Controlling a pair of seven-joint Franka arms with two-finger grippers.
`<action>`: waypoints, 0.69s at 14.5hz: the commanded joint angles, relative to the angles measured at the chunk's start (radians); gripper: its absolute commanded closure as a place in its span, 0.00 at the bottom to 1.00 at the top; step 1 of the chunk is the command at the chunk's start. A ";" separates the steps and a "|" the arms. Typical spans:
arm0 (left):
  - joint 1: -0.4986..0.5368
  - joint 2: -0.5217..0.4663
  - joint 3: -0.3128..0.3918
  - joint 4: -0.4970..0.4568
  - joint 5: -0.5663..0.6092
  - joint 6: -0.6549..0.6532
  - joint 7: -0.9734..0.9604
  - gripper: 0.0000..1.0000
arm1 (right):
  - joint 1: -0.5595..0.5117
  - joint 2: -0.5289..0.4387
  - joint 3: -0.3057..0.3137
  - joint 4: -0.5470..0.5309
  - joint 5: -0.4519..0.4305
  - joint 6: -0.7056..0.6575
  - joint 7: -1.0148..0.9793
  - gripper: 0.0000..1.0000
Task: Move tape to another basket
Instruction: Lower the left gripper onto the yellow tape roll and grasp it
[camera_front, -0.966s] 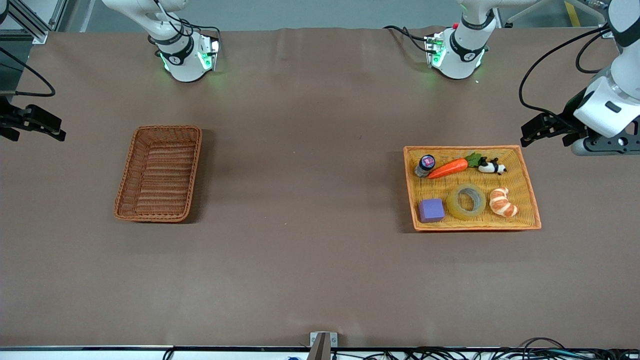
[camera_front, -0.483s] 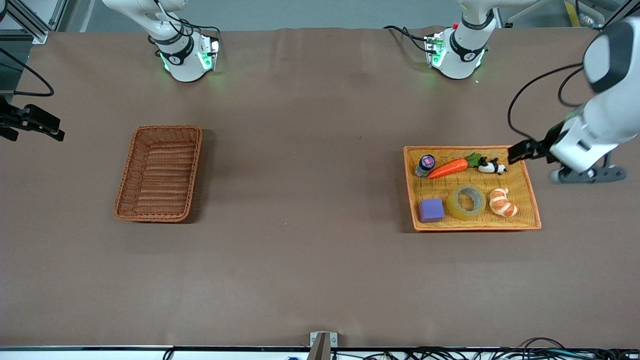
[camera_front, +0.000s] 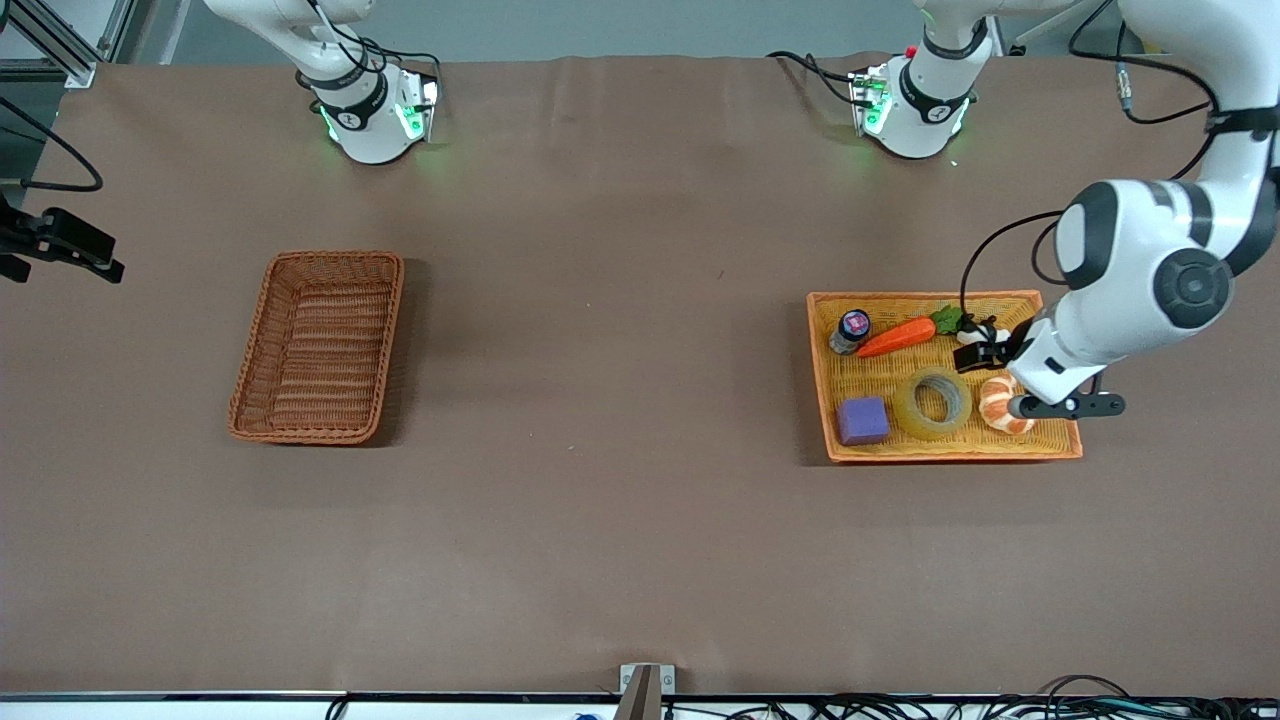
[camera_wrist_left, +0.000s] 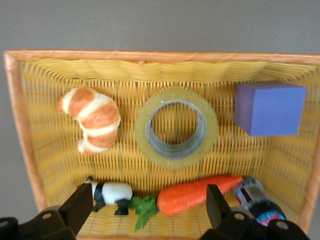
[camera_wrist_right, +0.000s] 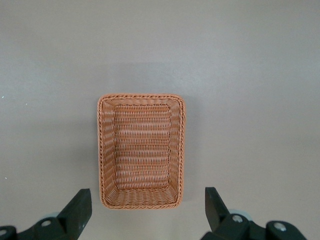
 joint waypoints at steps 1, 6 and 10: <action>0.009 0.059 0.006 -0.020 0.021 0.102 -0.025 0.00 | -0.020 -0.007 0.011 0.004 0.021 -0.004 0.009 0.00; 0.026 0.162 0.010 -0.030 0.021 0.230 -0.094 0.03 | -0.020 -0.004 0.009 0.004 0.021 -0.001 0.009 0.00; 0.027 0.165 0.010 -0.085 0.021 0.276 -0.141 0.12 | -0.020 -0.004 0.009 0.004 0.023 -0.001 0.009 0.00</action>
